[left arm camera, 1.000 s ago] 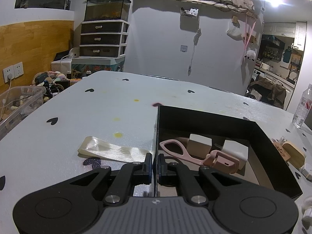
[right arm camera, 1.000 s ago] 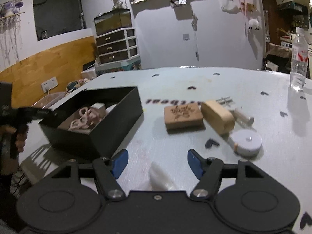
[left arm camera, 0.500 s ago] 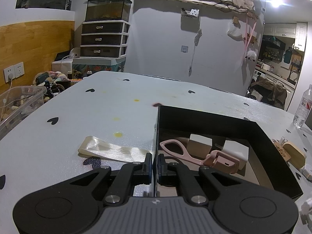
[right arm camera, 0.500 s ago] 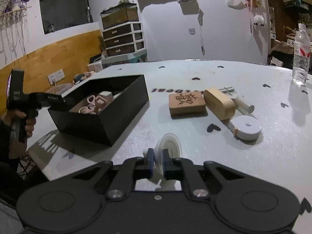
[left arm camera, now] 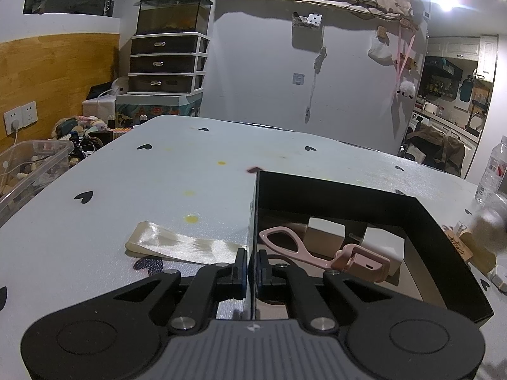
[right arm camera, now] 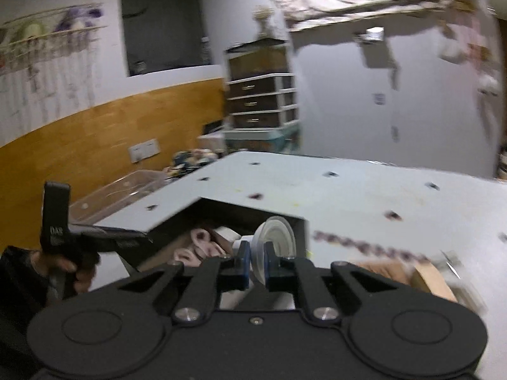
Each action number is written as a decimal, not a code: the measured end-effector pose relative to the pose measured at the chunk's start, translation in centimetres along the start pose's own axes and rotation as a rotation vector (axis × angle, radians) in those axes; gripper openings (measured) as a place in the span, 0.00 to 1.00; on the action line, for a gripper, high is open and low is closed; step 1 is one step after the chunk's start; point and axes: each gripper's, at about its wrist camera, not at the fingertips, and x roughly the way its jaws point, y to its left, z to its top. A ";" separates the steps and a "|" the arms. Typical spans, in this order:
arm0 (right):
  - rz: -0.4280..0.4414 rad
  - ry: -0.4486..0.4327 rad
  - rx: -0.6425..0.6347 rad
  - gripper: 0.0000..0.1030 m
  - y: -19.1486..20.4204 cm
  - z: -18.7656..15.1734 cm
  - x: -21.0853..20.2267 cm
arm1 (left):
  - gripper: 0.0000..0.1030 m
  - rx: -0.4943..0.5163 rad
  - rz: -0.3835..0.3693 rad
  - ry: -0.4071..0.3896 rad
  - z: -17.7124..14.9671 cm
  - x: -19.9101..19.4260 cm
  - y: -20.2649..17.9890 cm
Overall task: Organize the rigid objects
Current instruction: 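Grasp the clear tape roll with the right gripper and carry it toward the box, then lower the clear tape roll into the black box and open the right gripper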
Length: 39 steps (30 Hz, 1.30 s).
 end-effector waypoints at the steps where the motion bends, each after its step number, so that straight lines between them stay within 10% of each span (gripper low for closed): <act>1: 0.015 0.008 -0.013 0.08 0.2 0.5 0.8 | 0.05 0.000 -0.002 0.000 0.0 0.1 0.0; 29: 0.238 0.355 -0.088 0.09 6.4 3.5 18.1 | 0.06 -0.013 -0.050 0.003 -0.1 0.7 0.6; 39: 0.204 0.374 -0.122 0.33 6.3 2.8 17.9 | 0.06 -0.013 -0.050 0.003 -0.1 0.7 0.7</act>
